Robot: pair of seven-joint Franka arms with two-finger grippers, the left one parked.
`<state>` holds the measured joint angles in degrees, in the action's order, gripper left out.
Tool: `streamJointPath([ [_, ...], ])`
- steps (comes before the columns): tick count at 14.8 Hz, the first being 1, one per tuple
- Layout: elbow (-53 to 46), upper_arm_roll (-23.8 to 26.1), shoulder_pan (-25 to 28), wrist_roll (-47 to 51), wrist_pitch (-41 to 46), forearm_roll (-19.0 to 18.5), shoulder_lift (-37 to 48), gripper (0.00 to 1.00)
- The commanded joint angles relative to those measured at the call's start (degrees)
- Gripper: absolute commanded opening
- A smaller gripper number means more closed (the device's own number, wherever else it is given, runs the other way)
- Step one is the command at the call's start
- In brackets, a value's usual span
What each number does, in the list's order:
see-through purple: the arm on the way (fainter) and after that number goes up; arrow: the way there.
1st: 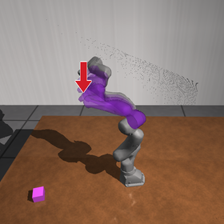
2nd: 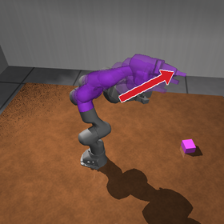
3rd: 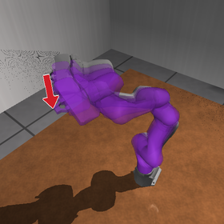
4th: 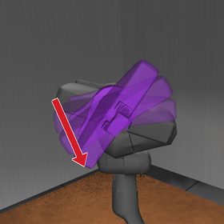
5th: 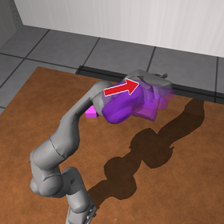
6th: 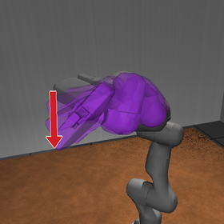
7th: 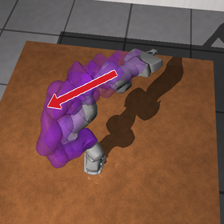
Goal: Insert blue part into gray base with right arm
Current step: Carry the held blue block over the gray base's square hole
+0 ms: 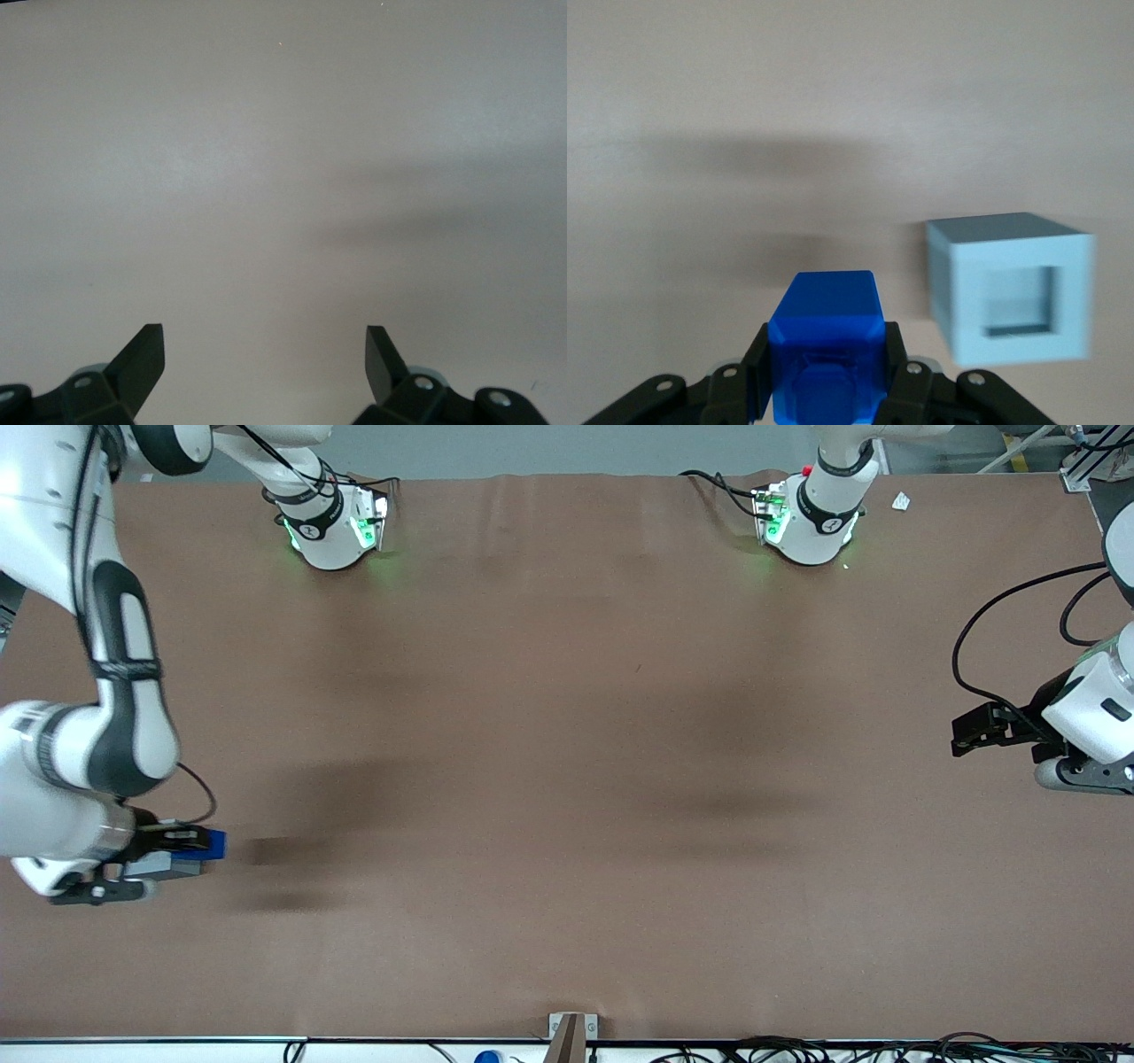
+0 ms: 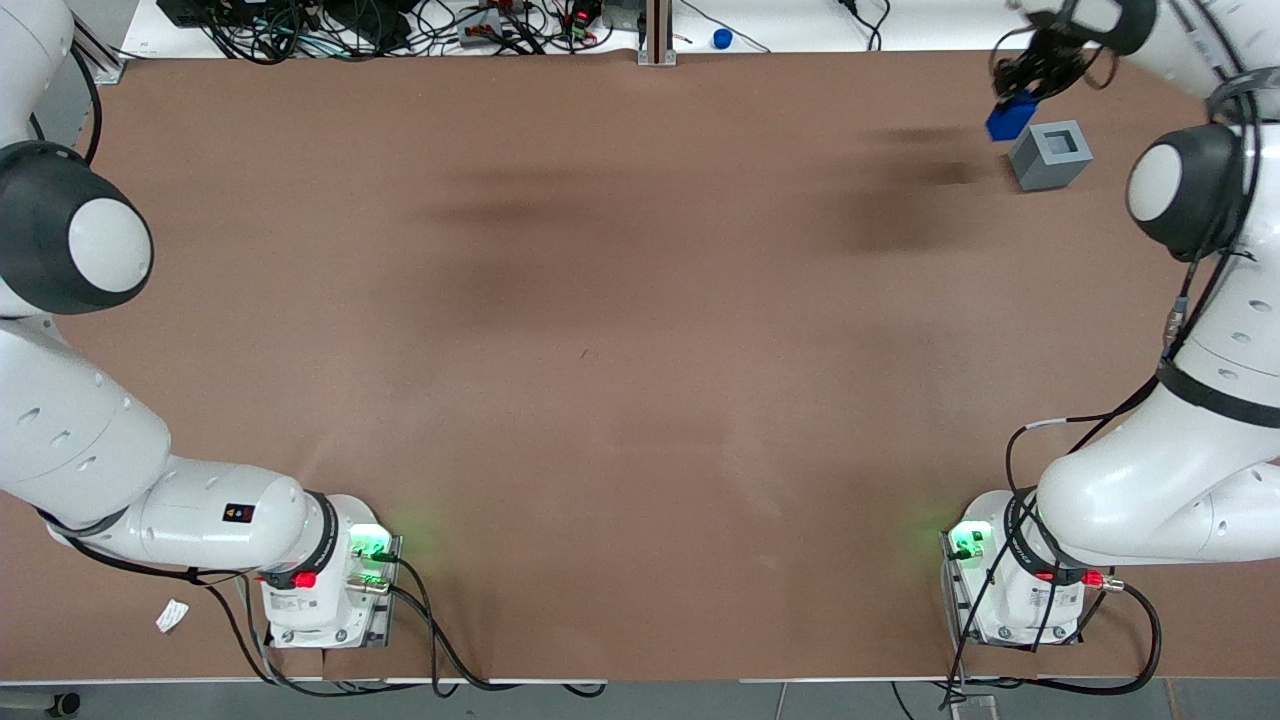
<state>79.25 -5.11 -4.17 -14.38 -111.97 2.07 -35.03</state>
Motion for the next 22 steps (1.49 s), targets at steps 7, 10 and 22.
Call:
streamJointPath([
  [7,0.3,0.7,-7.7,-11.0,-3.9,0.0,-1.8,0.00],
  [10,0.3,0.7,-8.3,-10.1,-4.1,0.1,-2.6,0.00],
  [22,-0.1,0.8,-9.1,-8.3,-5.8,0.5,-4.5,0.00],
])
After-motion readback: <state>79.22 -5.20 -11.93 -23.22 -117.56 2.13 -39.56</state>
